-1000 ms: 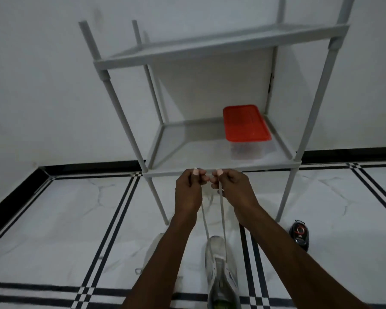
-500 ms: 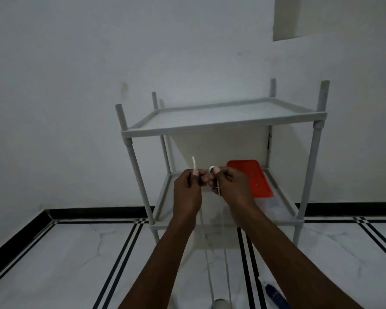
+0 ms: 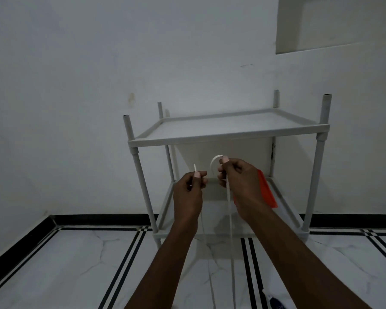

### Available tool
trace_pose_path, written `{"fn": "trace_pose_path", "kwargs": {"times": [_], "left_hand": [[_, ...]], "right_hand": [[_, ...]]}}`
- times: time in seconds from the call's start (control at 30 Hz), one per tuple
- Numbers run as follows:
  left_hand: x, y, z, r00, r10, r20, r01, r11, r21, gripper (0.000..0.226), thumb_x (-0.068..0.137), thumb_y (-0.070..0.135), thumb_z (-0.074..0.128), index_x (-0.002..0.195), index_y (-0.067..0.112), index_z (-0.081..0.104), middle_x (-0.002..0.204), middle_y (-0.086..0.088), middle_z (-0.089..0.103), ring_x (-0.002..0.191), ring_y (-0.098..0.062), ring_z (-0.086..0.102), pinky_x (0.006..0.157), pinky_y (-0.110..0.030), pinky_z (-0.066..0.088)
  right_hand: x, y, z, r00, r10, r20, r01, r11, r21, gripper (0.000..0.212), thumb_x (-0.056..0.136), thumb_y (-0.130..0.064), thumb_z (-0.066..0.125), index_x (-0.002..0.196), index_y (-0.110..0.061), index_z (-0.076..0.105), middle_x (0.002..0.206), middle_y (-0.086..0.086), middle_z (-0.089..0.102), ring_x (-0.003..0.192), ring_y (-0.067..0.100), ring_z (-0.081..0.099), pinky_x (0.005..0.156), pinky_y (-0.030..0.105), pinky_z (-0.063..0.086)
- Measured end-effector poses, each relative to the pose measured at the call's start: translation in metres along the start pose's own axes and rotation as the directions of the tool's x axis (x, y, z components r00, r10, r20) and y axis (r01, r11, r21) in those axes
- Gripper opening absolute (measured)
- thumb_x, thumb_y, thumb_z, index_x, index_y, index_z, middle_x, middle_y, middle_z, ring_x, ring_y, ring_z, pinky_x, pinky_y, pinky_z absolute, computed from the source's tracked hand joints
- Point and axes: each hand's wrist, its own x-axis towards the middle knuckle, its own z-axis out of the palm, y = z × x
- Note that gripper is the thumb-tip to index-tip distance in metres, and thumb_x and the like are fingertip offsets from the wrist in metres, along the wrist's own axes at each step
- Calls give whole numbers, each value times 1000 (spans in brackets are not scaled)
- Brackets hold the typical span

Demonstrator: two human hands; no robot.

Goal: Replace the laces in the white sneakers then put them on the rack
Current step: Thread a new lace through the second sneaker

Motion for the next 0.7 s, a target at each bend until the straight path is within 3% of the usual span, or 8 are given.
{"fn": "trace_pose_path", "kwargs": {"times": [0.2, 0.37, 0.53, 0.7], "left_hand": [[-13, -25, 6, 999, 22, 26, -23, 997, 73, 19, 103, 37, 56, 98, 38, 74, 95, 23, 71, 93, 6, 61, 84, -23, 49], [-42, -80, 1, 1000, -21, 14, 19, 994, 111, 21, 103, 33, 56, 104, 28, 77, 97, 14, 73, 91, -3, 62, 78, -19, 47], [-93, -175, -11, 976, -214, -37, 217, 968, 125, 23, 103, 32, 59, 106, 18, 77, 78, 2, 68, 63, -7, 63, 65, -29, 57], [-150, -269, -32, 905, -412, -101, 422, 901, 98, 21, 103, 23, 58, 102, 14, 76, 77, -6, 69, 68, -13, 65, 72, -31, 60]], "right_hand": [[-15, 45, -18, 999, 36, 12, -35, 995, -95, 16, 98, -24, 60, 96, -12, 71, 84, 3, 73, 76, 12, 70, 74, 29, 57], [-34, 104, -41, 993, 115, -2, -112, 970, -218, 16, 97, -27, 62, 92, -15, 71, 83, 0, 75, 81, 11, 72, 77, 29, 54], [-71, 190, -80, 985, 171, -38, -170, 874, -456, 21, 95, -31, 65, 88, -13, 74, 82, -2, 73, 80, 12, 68, 75, 28, 52], [-119, 284, -133, 952, 282, -120, -296, 747, -595, 26, 95, -32, 64, 90, -8, 74, 83, 3, 71, 79, 17, 64, 77, 30, 49]]}}
